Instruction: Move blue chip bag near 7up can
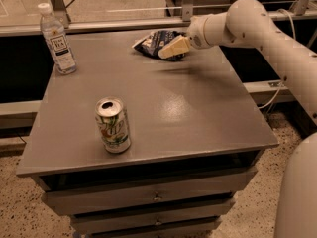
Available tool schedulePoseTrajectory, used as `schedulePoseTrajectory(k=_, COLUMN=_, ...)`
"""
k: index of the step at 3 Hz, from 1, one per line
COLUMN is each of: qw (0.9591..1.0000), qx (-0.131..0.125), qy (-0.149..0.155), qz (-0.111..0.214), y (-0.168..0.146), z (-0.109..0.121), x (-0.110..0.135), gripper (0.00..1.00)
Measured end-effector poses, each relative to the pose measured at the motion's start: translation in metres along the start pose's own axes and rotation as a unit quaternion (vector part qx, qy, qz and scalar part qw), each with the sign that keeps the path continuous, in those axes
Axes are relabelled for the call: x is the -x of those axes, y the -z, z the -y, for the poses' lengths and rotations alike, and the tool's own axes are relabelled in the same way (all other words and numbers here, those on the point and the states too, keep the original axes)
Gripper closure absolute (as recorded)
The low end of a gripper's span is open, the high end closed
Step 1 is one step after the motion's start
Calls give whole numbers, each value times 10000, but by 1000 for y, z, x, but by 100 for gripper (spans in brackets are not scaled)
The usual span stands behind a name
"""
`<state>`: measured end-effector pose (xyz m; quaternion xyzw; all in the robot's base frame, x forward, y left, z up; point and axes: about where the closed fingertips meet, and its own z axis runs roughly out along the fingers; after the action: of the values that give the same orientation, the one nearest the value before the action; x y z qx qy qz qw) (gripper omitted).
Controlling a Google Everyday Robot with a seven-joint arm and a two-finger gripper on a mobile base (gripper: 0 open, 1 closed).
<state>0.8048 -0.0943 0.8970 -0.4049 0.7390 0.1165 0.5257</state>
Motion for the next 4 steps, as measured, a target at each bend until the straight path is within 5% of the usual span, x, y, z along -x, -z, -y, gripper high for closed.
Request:
schedulePoseTrajectory(k=1, qw=9999, qx=110, qy=-111, qz=4, y=-24, z=0, x=-2, gripper=18)
schedulePoseTrajectory(k=2, qw=9999, qx=39, qy=-49, qz=-91, y=-26, z=3, x=-6, gripper=48)
schedulePoseTrajectory(k=4, qw=9991, qx=-97, qy=384, qz=-145, y=12, z=-7, x=4, gripper=94)
